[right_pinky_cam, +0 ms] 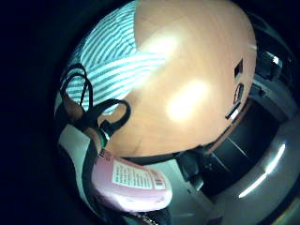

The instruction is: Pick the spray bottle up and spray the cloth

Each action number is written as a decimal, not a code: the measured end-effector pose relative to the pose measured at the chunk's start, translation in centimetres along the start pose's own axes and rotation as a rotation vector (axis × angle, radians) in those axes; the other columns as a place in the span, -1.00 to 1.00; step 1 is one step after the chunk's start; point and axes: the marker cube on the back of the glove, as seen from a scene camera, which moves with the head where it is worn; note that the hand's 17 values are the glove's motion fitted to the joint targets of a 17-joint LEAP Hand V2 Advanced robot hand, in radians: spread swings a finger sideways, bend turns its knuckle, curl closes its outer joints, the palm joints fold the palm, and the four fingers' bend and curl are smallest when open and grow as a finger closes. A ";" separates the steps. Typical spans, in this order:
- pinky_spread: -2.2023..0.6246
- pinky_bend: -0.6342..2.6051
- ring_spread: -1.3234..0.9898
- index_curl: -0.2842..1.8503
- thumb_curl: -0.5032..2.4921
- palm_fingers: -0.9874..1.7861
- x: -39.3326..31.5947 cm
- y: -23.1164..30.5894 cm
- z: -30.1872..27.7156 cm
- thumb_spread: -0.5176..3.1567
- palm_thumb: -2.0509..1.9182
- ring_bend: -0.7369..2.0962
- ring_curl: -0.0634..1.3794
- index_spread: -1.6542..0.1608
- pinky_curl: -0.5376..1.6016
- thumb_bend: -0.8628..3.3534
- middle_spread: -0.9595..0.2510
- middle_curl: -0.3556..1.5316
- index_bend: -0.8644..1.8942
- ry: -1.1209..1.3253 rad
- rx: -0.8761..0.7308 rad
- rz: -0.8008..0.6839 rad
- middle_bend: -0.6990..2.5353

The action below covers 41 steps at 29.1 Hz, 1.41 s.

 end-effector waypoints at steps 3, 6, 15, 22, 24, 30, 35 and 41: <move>0.36 -0.28 -0.02 -0.28 -0.20 0.66 0.0 -0.3 1.1 -0.18 0.47 -0.01 -0.27 0.48 -0.14 -0.60 0.18 -0.06 -0.24 -0.006 -0.016 -0.003 -0.25; 0.36 -0.28 -0.02 -0.27 -0.19 0.66 -0.2 0.1 0.9 -0.18 0.47 -0.01 -0.27 0.48 -0.14 -0.60 0.18 -0.06 -0.25 -0.053 0.005 -0.028 -0.25; 0.36 -0.28 -0.02 -0.26 -0.18 0.65 -4.9 4.3 -6.1 -0.18 0.47 -0.02 -0.27 0.47 -0.13 -0.60 0.17 -0.06 -0.25 -0.547 0.409 -0.423 -0.25; 0.36 -0.27 -0.01 -0.25 -0.16 0.65 -10.2 3.1 -6.9 -0.18 0.47 -0.03 -0.28 0.47 -0.13 -0.60 0.18 -0.06 -0.25 -0.806 0.804 -0.643 -0.26; 0.36 -0.27 -0.01 -0.25 -0.16 0.65 -11.7 2.4 -6.3 -0.18 0.47 -0.03 -0.28 0.47 -0.13 -0.60 0.18 -0.06 -0.25 -0.884 0.891 -0.683 -0.26; 0.36 -0.27 -0.01 -0.24 -0.15 0.65 -15.3 0.2 -4.0 -0.17 0.47 -0.03 -0.28 0.47 -0.13 -0.60 0.18 -0.05 -0.25 -1.089 1.113 -0.739 -0.26; 0.36 -0.27 0.00 -0.24 -0.15 0.65 -17.7 -1.7 -1.8 -0.17 0.47 -0.03 -0.27 0.47 -0.13 -0.60 0.19 -0.05 -0.25 -1.187 1.215 -0.685 -0.26; 0.35 -0.27 -0.01 -0.24 -0.15 0.65 -17.4 -1.7 -0.7 -0.16 0.46 -0.03 -0.28 0.47 -0.13 -0.60 0.19 -0.05 -0.25 -1.184 1.270 -0.624 -0.26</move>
